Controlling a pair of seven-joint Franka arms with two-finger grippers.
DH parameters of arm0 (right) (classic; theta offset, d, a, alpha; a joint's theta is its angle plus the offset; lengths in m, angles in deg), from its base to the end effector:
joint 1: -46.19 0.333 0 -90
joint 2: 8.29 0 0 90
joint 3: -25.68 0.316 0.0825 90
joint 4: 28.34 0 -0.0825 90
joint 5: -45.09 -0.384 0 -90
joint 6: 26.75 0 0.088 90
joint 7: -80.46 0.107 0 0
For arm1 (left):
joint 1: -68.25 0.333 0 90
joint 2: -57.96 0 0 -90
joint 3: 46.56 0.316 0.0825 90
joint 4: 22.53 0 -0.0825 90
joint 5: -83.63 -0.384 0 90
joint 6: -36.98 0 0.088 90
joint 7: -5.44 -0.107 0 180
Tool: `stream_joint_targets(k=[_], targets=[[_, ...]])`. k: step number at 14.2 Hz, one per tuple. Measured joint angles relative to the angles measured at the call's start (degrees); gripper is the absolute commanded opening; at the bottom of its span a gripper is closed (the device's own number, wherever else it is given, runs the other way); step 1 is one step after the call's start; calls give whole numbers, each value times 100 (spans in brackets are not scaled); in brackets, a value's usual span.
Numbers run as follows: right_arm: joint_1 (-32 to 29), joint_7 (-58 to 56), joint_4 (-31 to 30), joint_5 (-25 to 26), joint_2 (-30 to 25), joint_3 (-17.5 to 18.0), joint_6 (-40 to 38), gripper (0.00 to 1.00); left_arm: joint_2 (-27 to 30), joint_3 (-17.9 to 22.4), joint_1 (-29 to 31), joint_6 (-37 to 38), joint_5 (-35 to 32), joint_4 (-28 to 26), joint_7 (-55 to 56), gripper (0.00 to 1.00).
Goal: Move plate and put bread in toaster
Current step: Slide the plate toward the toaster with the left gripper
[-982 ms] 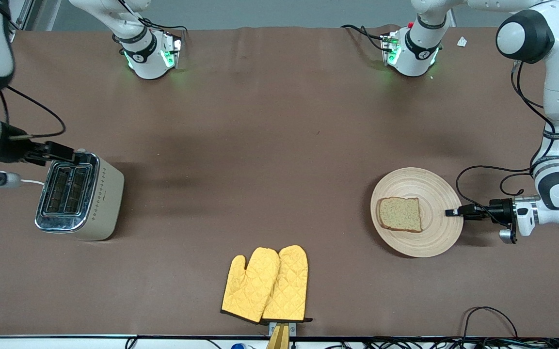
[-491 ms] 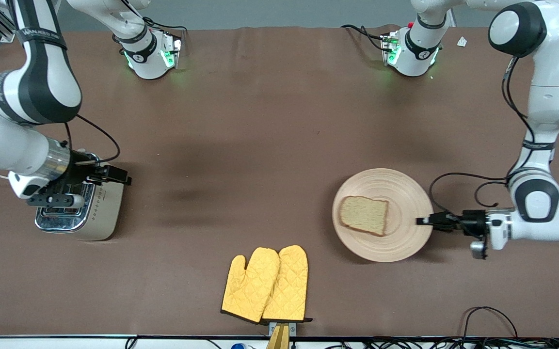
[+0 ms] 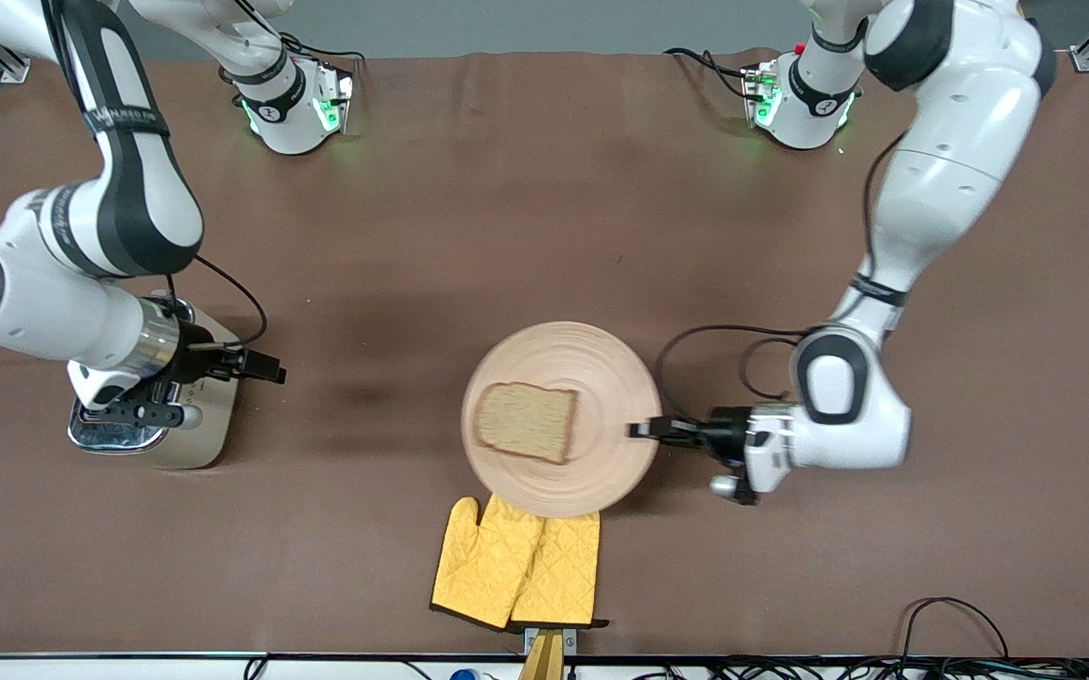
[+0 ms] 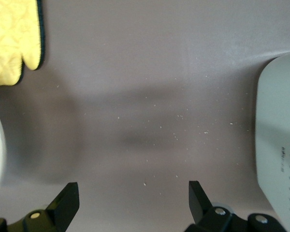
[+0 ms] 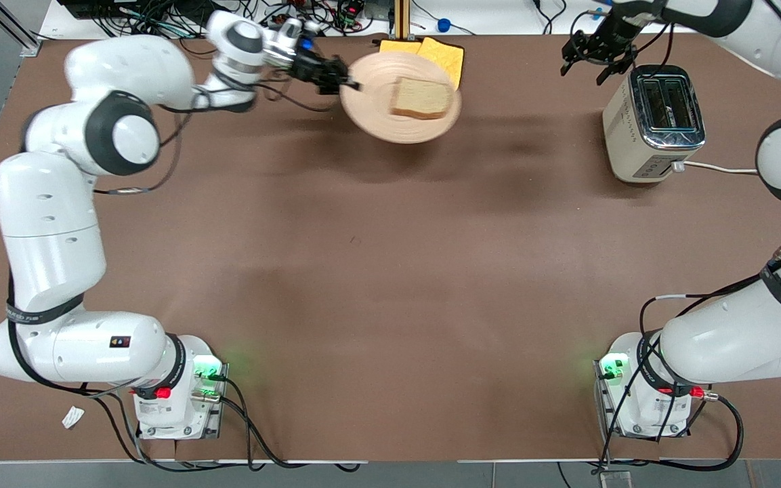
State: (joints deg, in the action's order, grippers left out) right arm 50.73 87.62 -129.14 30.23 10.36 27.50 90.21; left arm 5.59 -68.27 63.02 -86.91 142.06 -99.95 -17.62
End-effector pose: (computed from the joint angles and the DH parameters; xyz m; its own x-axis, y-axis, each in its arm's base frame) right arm 0.6330 0.0833 0.3802 0.9880 -0.1279 -0.0863 -0.1444 -0.9638 -0.2241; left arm 0.6795 -0.3068 0.2194 0.9929 -0.1026 -0.0595 0.0068 -0.4516 0.8922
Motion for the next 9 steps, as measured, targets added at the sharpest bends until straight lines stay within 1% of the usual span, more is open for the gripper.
stream_joint_targets(k=[2, 4, 6, 9], targets=[[148, 199, -9, -5, 255, 5, 332, 100, -87, 3, -631, -629, 372, -7, 86, 0], [265, 306, -15, -6, 477, 5, 601, 100, -261, 11, -1109, -1073, 660, 23, 24, 0], [270, 336, -18, -6, 677, -7, 822, 100, -546, 14, -1408, -1270, 811, 159, -166, 0], [270, 516, -52, -9, 913, -14, 910, 100, -1102, 16, -1628, -1389, 1050, 525, -685, 1]])
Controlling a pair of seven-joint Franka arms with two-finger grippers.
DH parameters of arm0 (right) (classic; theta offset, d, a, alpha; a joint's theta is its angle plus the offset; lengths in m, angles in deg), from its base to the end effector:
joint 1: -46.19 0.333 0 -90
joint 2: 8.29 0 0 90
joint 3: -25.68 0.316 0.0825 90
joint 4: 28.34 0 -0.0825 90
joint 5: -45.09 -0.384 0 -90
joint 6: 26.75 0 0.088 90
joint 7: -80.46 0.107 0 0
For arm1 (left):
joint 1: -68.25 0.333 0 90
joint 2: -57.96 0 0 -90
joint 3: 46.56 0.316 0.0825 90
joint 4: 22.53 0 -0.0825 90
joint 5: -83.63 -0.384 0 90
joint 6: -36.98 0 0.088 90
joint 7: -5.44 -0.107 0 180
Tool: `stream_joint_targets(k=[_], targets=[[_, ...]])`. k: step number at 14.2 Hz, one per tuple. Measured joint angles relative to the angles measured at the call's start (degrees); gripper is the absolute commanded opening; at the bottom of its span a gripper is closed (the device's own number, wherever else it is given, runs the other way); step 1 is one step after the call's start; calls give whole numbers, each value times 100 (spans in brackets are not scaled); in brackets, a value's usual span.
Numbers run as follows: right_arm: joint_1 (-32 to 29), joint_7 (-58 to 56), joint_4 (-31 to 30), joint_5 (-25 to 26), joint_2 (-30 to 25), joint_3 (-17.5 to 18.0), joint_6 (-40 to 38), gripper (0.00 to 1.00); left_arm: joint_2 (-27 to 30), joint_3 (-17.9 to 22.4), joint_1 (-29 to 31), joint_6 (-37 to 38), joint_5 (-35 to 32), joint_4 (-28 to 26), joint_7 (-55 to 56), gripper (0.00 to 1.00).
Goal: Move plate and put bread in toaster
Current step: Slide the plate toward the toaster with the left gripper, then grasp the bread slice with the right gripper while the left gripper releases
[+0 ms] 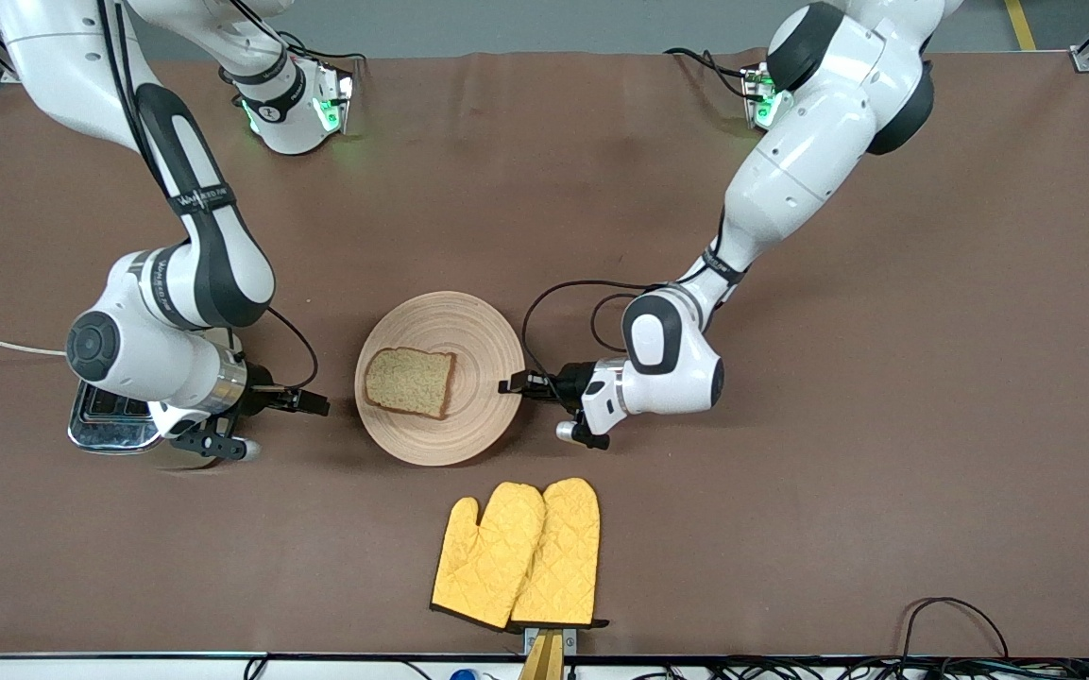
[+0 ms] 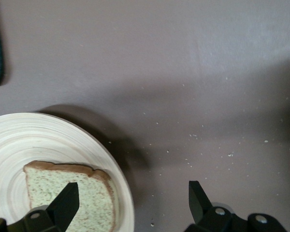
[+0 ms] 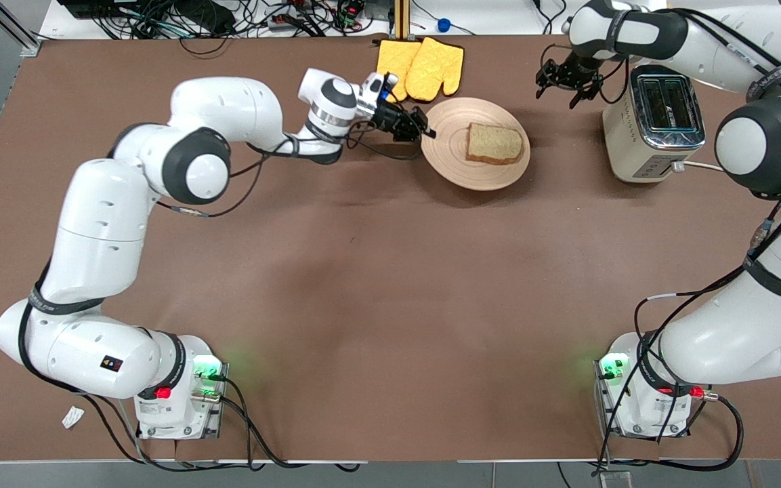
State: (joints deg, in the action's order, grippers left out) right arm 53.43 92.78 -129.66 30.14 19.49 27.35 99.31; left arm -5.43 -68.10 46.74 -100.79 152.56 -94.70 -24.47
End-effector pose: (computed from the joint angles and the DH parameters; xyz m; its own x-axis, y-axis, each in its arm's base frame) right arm 0.6443 0.1085 0.2856 0.9714 -0.2082 -0.1143 -0.2273 -0.9544 -0.1934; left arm 0.5967 -0.4606 0.1206 0.9933 -0.1067 -0.0450 -0.0072 -0.4456 0.8952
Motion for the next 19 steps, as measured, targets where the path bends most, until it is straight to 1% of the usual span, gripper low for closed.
stream_joint_targets(k=[1, 2, 3, 4, 5, 6, 8, 9, 10, 12, 14, 19], targets=[[5, 110, -61, 0, 40, 4, -9, 100, -161, -4, -36, 1, 101, 123, -210, 2], [24, 165, -121, 0, 60, 11, -15, 100, -269, -7, -55, 1, 150, 212, -330, 10], [77, 195, -186, 0, 62, 15, -13, 100, -328, -15, -57, 19, 182, 279, -405, 27], [162, 236, -249, 0, 62, 17, 14, 100, -346, -16, -59, 19, 184, 313, -411, 84], [267, 335, -330, -1, 61, 18, 85, 100, -347, -16, -59, 19, 188, 328, -399, 100], [369, 489, -441, -1, 59, 19, 168, 99, -346, -18, -55, 19, 219, 356, -304, 100], [508, 801, -656, -1, 12, 19, 236, 74, -301, 10, -35, 19, 162, 451, 330, 100], [540, 889, -755, -1, -48, 19, 237, 60, -229, 66, -24, 22, -90, 483, 767, 100], [551, 964, -842, -1, -109, 19, 237, 55, -140, 129, 7, 63, -482, 507, 1213, 100], [564, 1084, -963, -1, -205, 18, 236, 49, 20, 192, 214, 415, -1233, 517, 1819, 100], [662, 1283, -1001, -1, -224, 19, 235, 46, 127, 218, 558, 901, -1690, 530, 1923, 100], [871, 1523, -1040, -1, -224, 19, 269, 45, 545, 223, 1627, 2249, -3301, 566, 1927, 100]])
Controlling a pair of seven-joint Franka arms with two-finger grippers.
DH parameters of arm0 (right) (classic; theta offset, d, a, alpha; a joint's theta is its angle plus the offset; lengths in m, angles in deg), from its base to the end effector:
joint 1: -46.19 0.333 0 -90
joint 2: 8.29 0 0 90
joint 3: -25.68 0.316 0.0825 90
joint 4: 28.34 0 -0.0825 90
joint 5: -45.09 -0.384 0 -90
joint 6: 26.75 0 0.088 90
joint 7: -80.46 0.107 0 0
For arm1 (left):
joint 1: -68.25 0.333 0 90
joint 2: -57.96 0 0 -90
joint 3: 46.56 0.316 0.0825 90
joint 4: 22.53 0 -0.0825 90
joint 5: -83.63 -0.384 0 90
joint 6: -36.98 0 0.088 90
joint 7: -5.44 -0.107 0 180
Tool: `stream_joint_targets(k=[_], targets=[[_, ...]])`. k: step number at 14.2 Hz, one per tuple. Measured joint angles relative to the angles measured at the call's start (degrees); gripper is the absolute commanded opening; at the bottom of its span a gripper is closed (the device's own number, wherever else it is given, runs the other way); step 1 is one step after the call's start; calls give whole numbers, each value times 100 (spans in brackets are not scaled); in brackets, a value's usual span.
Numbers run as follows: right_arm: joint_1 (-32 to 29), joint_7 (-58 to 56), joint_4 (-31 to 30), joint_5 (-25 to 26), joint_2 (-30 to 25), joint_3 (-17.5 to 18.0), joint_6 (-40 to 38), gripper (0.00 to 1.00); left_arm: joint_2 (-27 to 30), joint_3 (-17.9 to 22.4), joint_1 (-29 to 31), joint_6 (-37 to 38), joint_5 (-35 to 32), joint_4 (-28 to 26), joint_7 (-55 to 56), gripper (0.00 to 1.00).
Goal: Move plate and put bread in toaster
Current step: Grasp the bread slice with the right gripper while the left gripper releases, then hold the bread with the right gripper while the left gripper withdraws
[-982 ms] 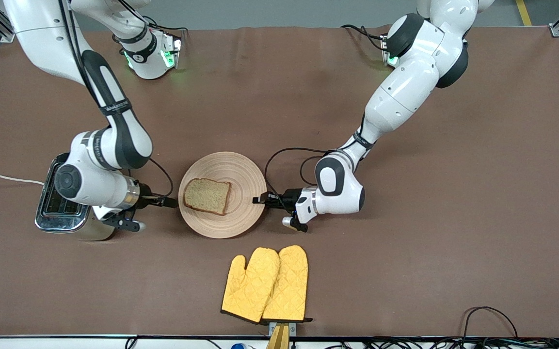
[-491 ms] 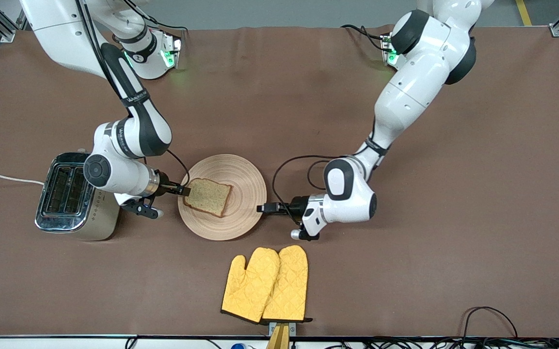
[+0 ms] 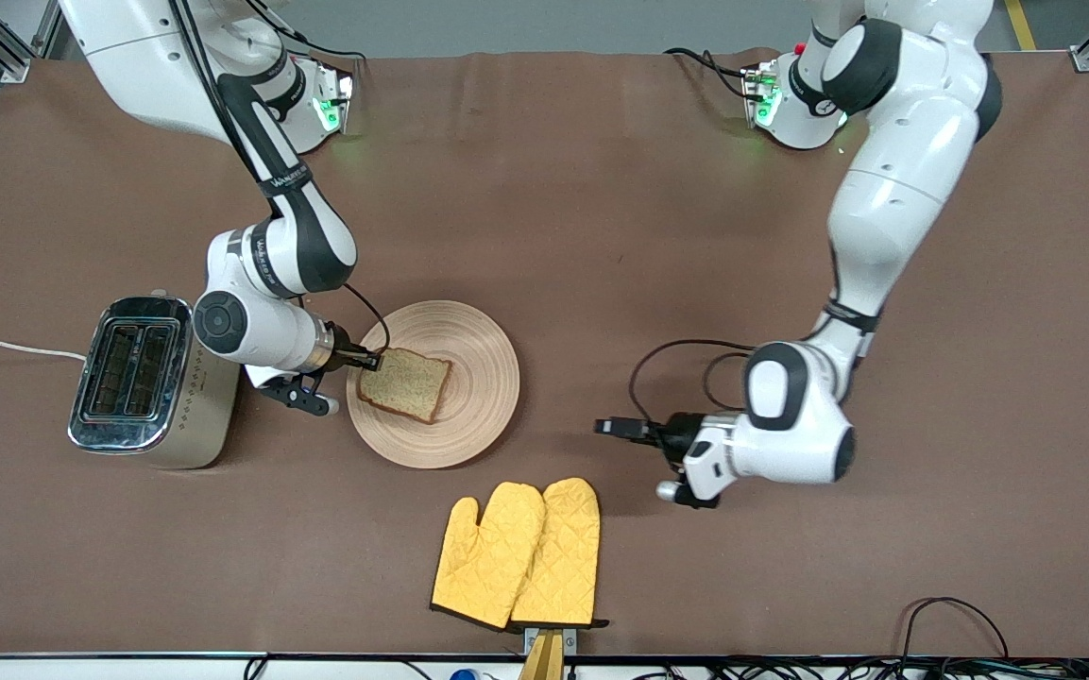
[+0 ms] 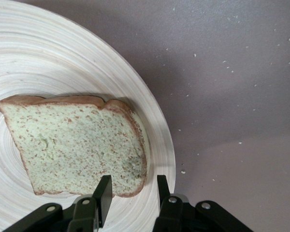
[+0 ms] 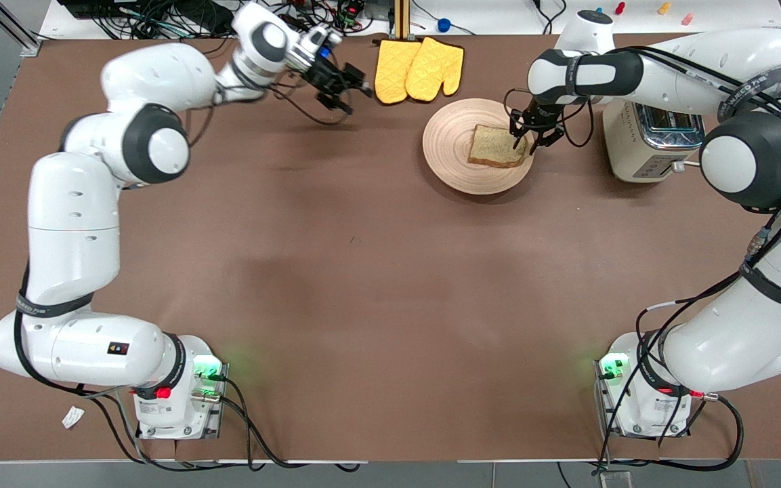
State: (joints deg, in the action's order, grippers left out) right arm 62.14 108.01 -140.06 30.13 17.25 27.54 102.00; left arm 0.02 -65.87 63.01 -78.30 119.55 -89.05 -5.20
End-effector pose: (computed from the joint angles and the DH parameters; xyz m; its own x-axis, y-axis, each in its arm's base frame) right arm 0.5728 0.1911 0.2386 0.9167 -0.3245 -0.2331 -0.3529 -0.9312 -0.0913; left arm 0.7068 -0.2756 0.2064 0.9693 -0.2086 -0.1300 -0.0466 -0.6752 0.7362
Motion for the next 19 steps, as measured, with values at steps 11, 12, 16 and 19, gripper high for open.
stream_joint_targets(k=[11, 12, 16, 19], targets=[[0, 7, -93, 0, 129, -22, 113, 39, 1893, 0, 788, 1476, -3218, 343, -167, 100], [0, 7, -93, 0, 129, -21, 117, 35, 2124, 18, 813, 1604, -3548, 345, -167, 100], [1, 9, -98, -2, 146, -18, 179, 16, 2969, 104, 856, 2456, -4171, 344, -122, 100], [6, 11, -101, -6, 162, -11, 228, 1, 3539, 103, 858, 2966, -4171, 330, 208, 100]])
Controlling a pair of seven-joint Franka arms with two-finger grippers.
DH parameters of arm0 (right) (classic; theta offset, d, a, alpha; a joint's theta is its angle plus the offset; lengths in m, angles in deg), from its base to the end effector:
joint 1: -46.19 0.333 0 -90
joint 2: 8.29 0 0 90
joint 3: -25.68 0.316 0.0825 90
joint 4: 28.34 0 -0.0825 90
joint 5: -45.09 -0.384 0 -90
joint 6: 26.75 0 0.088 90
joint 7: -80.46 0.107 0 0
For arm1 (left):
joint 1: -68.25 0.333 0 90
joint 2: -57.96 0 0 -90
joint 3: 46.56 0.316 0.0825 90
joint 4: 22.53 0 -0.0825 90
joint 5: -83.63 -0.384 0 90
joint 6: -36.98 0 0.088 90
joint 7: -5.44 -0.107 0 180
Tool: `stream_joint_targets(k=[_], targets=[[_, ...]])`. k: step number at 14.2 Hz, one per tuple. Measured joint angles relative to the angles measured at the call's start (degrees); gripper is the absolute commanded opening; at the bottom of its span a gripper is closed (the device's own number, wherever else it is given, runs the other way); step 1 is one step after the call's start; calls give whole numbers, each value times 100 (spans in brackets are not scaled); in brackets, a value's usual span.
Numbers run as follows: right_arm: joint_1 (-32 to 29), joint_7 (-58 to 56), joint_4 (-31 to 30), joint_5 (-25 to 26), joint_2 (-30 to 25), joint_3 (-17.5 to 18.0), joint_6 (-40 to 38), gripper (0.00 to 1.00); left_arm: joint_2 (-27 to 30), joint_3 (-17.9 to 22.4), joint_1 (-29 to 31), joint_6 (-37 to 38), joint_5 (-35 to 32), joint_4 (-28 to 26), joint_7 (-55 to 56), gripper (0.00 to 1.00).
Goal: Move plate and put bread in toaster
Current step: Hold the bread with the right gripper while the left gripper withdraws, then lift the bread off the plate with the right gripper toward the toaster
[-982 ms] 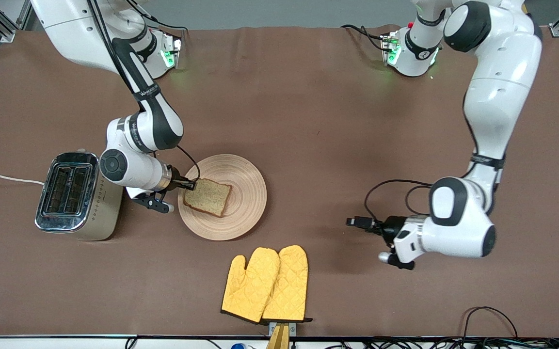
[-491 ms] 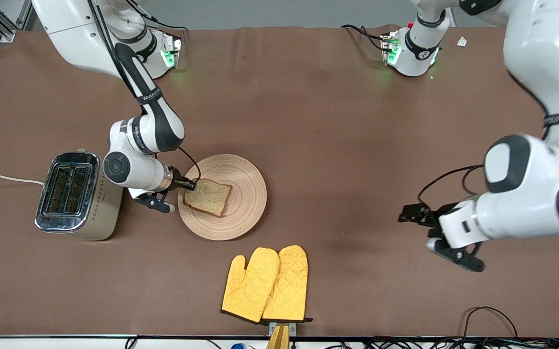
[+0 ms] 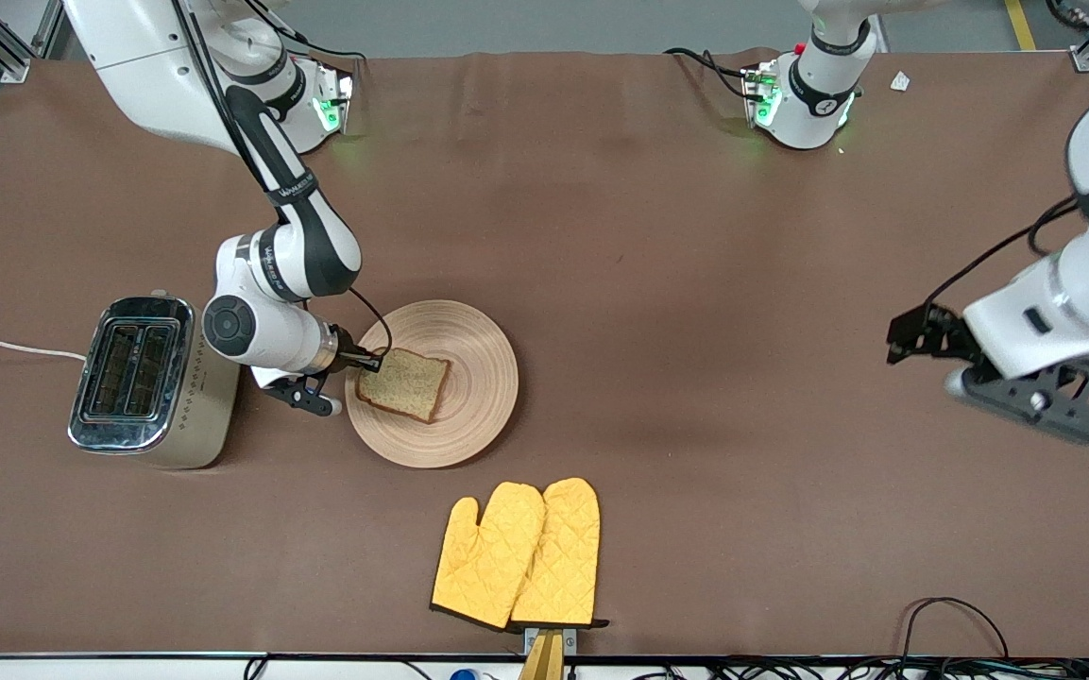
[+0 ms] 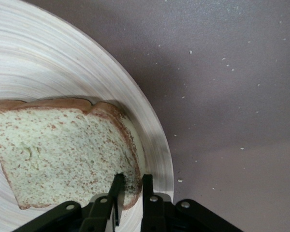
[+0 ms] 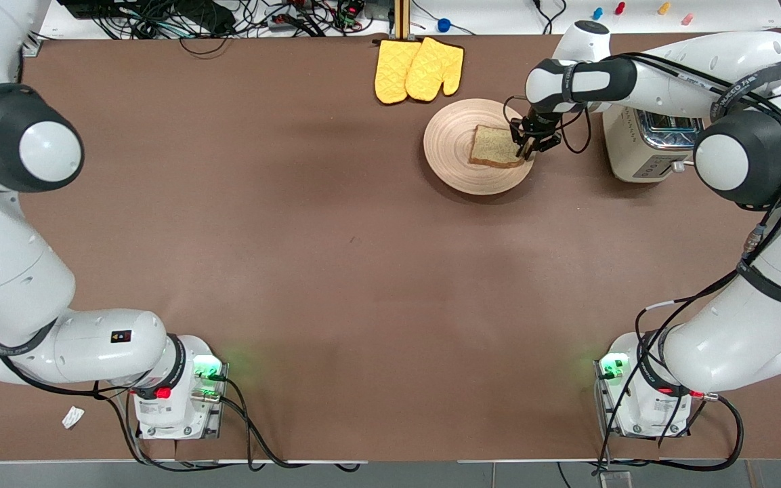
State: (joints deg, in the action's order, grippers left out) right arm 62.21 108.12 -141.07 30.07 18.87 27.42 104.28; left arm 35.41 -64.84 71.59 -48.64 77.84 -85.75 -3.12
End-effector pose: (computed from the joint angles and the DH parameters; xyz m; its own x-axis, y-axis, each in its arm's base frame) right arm 0.5690 0.1881 0.2174 0.9120 -0.3362 -0.2349 -0.3630 -0.9283 -0.0805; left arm 0.6491 -0.1115 0.6056 0.9294 -0.3687 0.0175 -0.3690 -0.9293 0.0175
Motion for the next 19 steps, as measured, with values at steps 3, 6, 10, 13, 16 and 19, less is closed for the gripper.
stream_joint_targets(k=[3, 6, 10, 13, 16, 19], targets=[[2, 0, 6, -1, 1, 2, 2, 0, 459, 1, 0, 448, 0, -76, 594, 100], [2, -3, 117, 5, 1, -7, -203, 0, 713, 4, 0, 529, 0, -166, 1321, 100], [0, 28, 882, 846, -157, -62, -1237, 1, 1072, 14, 26, 504, 76, -649, 1968, 100], [-31, 226, 1499, 1529, -539, -151, -2181, 0, 1484, 36, -8, 249, 178, -1316, 2367, 100], [-68, 229, 2186, 2441, -863, -202, -3256, 0, 1882, 353, -265, -95, 243, -1920, 2456, 100], [-68, 228, 2453, 3482, -1109, -202, -3697, 0, 2286, 648, -383, -599, 388, -2579, 2442, 100]])
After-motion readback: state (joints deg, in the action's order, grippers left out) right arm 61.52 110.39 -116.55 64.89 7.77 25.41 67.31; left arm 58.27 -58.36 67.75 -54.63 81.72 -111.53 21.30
